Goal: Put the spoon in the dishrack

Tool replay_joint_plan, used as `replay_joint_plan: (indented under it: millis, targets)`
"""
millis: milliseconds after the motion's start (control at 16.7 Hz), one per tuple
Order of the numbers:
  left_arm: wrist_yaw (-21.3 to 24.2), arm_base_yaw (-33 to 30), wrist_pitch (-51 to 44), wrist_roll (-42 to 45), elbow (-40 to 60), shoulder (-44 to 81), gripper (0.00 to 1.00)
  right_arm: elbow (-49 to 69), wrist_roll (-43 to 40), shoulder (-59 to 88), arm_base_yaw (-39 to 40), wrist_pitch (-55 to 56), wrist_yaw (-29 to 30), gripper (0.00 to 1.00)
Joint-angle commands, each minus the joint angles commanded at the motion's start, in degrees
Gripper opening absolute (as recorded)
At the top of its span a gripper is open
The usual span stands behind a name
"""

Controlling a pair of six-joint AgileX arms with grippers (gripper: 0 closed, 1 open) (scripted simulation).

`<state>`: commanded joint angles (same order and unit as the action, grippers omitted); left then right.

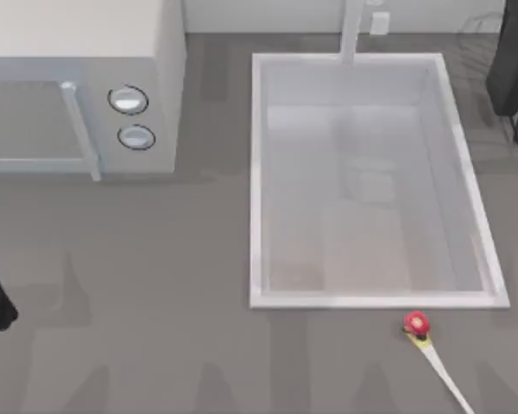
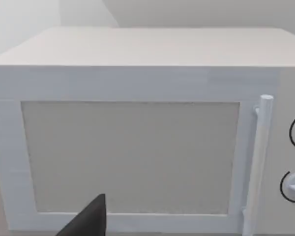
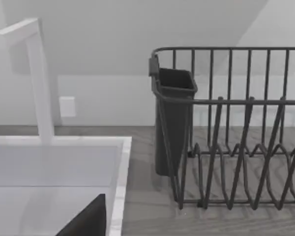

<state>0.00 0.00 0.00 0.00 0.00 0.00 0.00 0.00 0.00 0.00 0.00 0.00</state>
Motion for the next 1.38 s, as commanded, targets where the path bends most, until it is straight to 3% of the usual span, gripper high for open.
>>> replay_joint_plan:
  millis: [420, 1080, 1380]
  targets:
    - [0.0, 0.0, 0.0, 0.0, 0.0, 0.0, 1.0, 7.4, 1.7, 9.3, 4.5, -7.7, 0.1, 1.0]
    - [0.0, 0.0, 0.0, 0.0, 0.0, 0.0, 1.0, 40.6, 9.4, 64.0, 25.4, -43.9, -0.6, 1.0]
    - [0.0, 0.0, 0.0, 0.0, 0.0, 0.0, 1.0, 52.3, 11.9, 80.9, 32.5, -55.9, -0.4, 1.0]
